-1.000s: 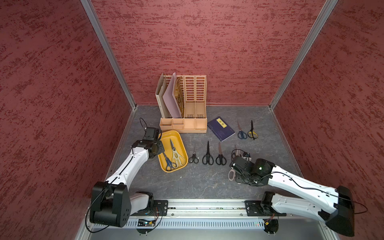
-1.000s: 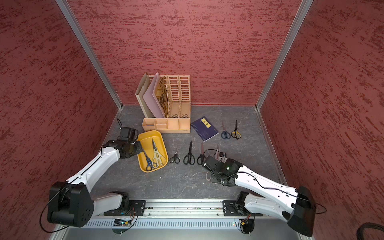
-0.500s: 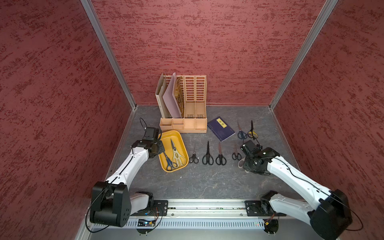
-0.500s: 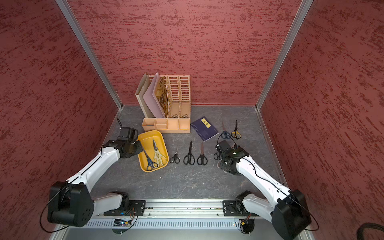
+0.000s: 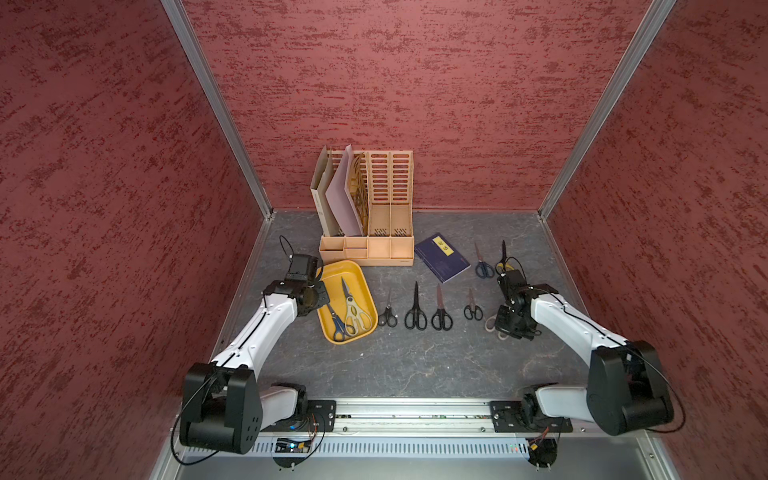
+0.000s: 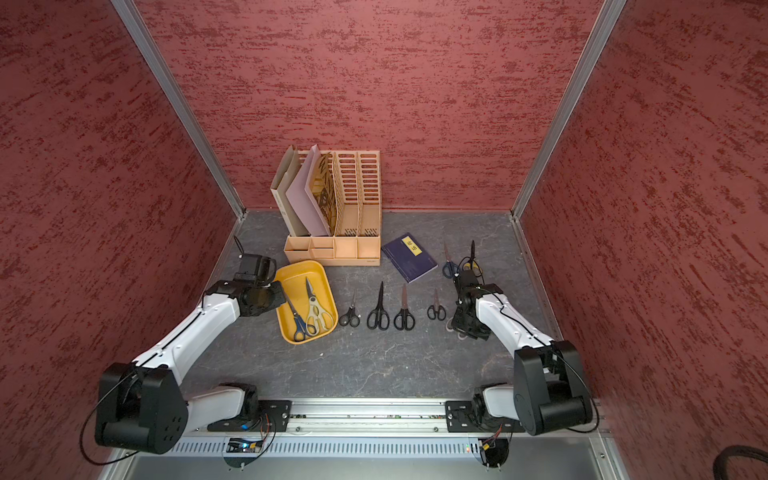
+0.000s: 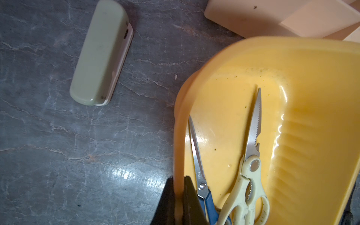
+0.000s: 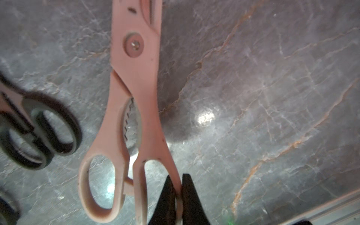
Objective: Take the scissors out of the storage box
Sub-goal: Place the scissors at the center of the board.
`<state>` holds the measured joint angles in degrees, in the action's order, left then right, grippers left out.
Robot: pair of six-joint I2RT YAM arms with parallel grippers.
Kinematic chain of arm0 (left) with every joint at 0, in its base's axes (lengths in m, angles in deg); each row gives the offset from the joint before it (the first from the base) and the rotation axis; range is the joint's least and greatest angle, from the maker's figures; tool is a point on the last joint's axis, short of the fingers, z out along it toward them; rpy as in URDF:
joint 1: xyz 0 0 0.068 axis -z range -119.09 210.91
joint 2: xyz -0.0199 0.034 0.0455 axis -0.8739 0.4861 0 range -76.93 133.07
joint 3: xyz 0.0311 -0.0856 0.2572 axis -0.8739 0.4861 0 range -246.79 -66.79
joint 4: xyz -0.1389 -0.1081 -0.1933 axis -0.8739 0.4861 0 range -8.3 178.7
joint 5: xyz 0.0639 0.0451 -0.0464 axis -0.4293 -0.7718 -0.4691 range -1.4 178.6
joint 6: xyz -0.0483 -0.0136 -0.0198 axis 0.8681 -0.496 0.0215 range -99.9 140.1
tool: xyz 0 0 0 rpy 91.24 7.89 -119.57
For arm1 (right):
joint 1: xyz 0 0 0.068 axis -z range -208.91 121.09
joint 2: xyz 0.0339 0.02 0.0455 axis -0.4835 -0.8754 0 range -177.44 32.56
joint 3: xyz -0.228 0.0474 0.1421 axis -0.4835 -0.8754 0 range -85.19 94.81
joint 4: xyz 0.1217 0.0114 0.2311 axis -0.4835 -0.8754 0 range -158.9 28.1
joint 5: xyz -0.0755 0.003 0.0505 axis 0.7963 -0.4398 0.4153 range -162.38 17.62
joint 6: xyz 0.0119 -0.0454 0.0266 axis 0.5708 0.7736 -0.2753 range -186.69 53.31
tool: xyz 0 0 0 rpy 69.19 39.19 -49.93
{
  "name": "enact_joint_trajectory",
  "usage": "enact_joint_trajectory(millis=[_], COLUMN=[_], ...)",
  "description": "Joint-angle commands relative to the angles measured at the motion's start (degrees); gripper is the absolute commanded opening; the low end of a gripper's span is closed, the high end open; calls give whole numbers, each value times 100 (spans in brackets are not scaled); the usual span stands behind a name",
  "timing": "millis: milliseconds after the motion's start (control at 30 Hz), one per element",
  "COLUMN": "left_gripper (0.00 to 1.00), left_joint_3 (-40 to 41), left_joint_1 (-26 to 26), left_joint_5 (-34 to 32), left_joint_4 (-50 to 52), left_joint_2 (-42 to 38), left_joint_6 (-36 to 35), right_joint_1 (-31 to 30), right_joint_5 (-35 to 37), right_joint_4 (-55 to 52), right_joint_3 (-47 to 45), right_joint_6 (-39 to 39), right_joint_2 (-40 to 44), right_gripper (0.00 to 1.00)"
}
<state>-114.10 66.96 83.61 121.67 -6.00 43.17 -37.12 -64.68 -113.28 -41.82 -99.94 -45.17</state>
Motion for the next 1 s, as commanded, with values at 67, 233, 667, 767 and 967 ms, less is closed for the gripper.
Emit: enact_joint_trajectory(millis=[67,233,667,767,967], left_gripper=[0,0,0,0,0], left_joint_3=[-156,-154,-126,-112,-129], left_joint_1=[-29,-31,-38,-33,-42], left_joint_5=[-38,-120,-305,-231,-291], left_joint_4=[-106,-96,-19,-50,32], left_joint_2=[-10,-10,-178,-159,-79], left_joint_6=[-80,-77,-66,-87,-140], right_joint_1=[297,348,426,500,721], right_joint_5=[-75,-72,-73,-308,-917], right_joint_4=[465,494,346,524,893], right_joint_3=[-87,21,394,692,1384], right_joint_6=[471,600,550,613,767], right_joint_2=[-212,-536,-429,-417,-1390], right_gripper=[0,7,34,41,56])
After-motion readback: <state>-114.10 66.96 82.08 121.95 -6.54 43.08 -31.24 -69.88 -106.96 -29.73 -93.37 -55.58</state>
